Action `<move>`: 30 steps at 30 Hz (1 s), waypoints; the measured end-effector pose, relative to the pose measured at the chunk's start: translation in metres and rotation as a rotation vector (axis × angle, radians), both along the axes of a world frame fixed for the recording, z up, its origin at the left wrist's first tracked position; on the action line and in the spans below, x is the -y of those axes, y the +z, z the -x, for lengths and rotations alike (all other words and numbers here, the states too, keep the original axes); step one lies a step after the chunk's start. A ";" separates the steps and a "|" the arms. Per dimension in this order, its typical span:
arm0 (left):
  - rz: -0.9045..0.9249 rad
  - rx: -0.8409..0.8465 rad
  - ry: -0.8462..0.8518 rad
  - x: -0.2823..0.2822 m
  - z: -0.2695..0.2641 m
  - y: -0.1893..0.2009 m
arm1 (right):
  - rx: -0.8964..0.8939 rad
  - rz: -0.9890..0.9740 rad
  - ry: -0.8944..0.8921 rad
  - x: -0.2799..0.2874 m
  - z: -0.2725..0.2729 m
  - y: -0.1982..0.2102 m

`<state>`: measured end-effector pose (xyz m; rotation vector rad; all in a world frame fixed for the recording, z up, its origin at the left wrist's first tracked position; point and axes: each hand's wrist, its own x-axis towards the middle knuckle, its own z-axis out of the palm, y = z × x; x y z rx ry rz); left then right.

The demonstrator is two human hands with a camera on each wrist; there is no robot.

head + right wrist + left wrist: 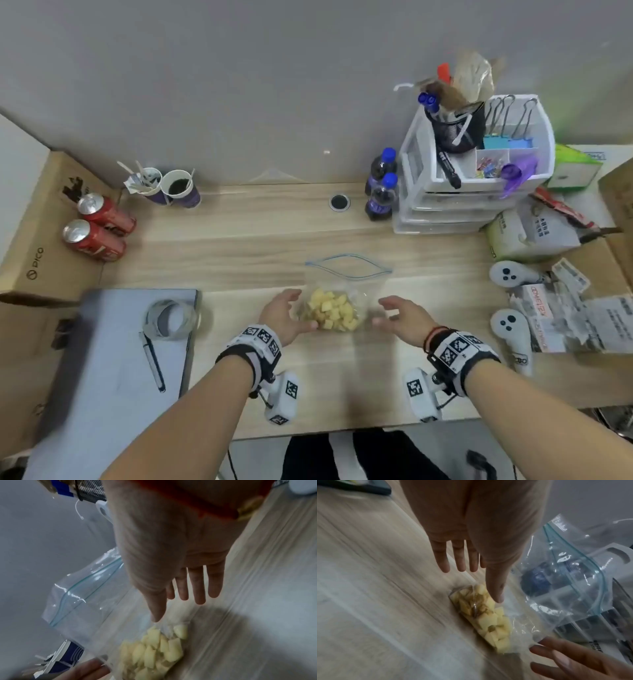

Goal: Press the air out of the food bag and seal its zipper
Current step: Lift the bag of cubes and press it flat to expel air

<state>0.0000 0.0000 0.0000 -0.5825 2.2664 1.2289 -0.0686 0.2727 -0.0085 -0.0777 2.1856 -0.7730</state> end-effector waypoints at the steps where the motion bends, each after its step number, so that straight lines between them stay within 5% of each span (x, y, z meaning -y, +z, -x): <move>1: -0.011 -0.004 -0.008 0.001 0.006 -0.004 | -0.002 0.009 -0.034 0.007 0.003 -0.007; 18: -0.065 0.016 0.088 -0.009 0.038 -0.050 | 0.010 0.229 -0.235 0.044 0.032 -0.056; 23: -0.085 -0.050 0.248 -0.024 0.041 -0.057 | 0.017 0.315 -0.325 0.048 0.037 -0.063; 30: -0.209 0.078 0.552 -0.026 0.052 -0.059 | 0.145 0.421 -0.438 0.046 0.048 -0.060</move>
